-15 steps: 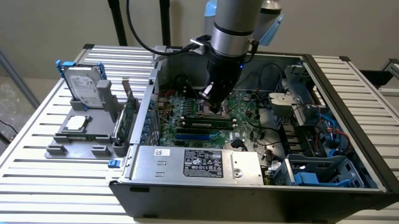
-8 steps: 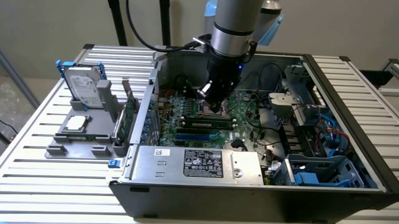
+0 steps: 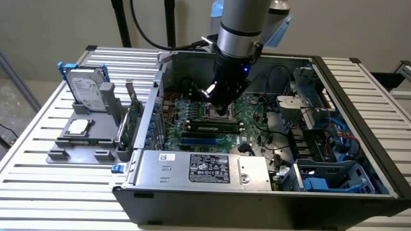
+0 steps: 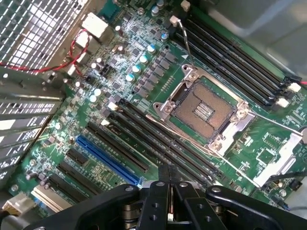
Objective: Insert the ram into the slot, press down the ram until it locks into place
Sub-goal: 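Press down the ram until it locks into place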
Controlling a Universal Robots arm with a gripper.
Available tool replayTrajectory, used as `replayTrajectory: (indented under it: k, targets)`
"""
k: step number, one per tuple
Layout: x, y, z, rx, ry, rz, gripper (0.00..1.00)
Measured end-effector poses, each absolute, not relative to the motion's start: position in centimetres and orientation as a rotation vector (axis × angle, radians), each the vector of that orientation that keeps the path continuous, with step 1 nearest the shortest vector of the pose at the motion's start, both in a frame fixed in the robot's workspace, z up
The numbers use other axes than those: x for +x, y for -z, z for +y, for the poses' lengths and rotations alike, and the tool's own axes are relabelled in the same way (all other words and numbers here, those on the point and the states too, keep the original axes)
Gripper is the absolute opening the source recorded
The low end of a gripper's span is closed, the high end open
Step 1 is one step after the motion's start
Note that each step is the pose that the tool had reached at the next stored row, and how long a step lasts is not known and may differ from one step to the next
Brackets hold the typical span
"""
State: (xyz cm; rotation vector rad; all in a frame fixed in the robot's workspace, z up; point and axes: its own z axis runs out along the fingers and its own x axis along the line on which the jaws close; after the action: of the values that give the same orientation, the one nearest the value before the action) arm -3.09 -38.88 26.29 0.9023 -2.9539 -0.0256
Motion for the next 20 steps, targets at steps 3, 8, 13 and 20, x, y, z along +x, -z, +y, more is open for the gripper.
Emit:
replayTrajectory:
  k: [3, 8, 13, 20]
  targets:
    - [-3.09, -26.32, -38.88, 0.837, 0.027, -2.973, 0.11]
    - [-3.09, -26.36, -38.88, 0.731, 0.03, -3.002, 0.11]
    - [-3.09, -26.39, -38.88, 0.626, 0.033, -3.026, 0.11]
    - [-3.09, -26.42, -38.88, 0.482, 0.037, -3.054, 0.11]
